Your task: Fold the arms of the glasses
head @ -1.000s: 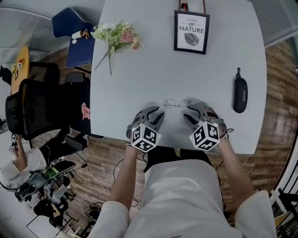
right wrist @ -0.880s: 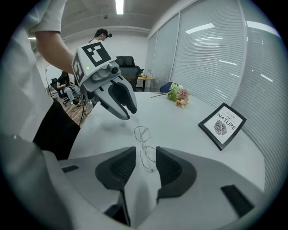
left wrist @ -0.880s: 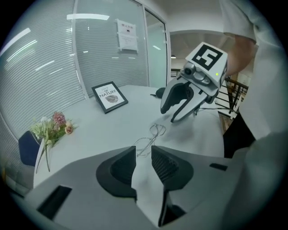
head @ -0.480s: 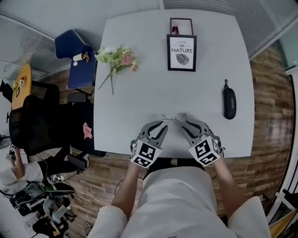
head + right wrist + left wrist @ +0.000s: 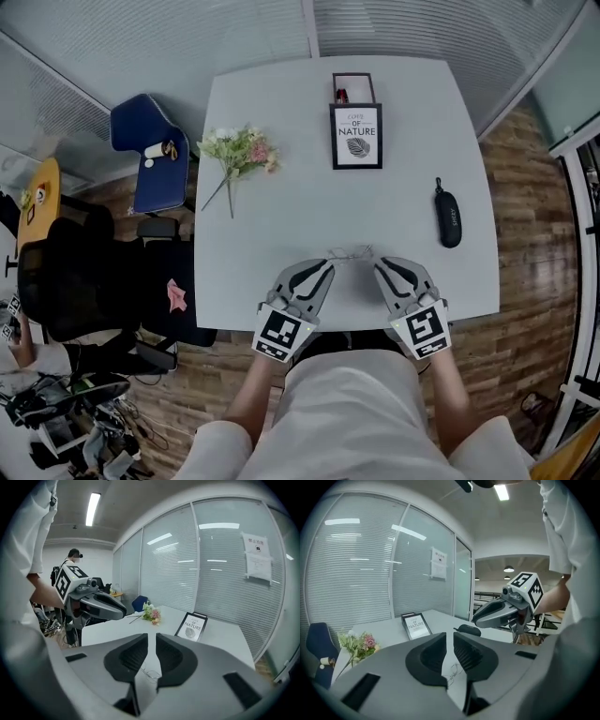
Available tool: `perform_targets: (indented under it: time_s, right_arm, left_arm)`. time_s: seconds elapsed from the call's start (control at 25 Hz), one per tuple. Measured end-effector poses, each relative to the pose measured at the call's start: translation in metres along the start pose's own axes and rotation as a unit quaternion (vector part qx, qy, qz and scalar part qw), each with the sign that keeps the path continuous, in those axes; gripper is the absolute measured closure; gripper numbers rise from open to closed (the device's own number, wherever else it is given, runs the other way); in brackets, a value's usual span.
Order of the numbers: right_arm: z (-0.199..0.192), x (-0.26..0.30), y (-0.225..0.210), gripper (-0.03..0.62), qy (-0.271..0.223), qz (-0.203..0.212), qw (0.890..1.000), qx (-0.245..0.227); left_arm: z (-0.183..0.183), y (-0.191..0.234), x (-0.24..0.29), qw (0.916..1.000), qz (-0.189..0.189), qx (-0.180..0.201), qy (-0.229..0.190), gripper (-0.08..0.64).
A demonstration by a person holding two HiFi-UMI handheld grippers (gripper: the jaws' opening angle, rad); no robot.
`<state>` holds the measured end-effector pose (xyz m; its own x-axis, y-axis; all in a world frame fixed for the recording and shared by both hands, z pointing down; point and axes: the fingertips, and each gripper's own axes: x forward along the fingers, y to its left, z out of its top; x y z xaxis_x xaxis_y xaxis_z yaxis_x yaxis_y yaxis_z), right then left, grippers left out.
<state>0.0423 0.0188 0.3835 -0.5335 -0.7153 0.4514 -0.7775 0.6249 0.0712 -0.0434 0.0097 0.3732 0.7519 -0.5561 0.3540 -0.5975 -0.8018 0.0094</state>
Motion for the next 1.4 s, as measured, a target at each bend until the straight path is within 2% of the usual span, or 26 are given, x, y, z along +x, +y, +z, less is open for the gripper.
perform_targets:
  time_s: [0.24, 0.68, 0.92, 1.2, 1.4]
  right_arm:
    - [0.039, -0.031, 0.006, 0.580, -0.072, -0.056, 0.995, 0.027]
    - [0.070, -0.072, 0.025, 0.586, -0.138, -0.089, 0.985, 0.058]
    - [0.071, -0.077, 0.027, 0.588, -0.144, -0.084, 0.983, 0.078]
    - [0.068, -0.067, 0.021, 0.589, -0.145, -0.072, 0.978, 0.134]
    - [0.074, -0.059, 0.020, 0.589, -0.142, -0.073, 0.980, 0.122]
  left_arm:
    - [0.025, 0.009, -0.039, 0.9970, 0.005, -0.051, -0.057, 0.512]
    - [0.052, 0.000, -0.073, 0.9925, -0.010, -0.055, -0.109, 0.532]
    - [0.053, 0.006, -0.073, 0.9926, -0.004, -0.057, -0.107, 0.537]
    - [0.056, 0.014, -0.069, 0.9916, 0.008, -0.074, -0.106, 0.536]
    - [0.061, 0.013, -0.065, 0.9921, 0.005, -0.069, -0.105, 0.535]
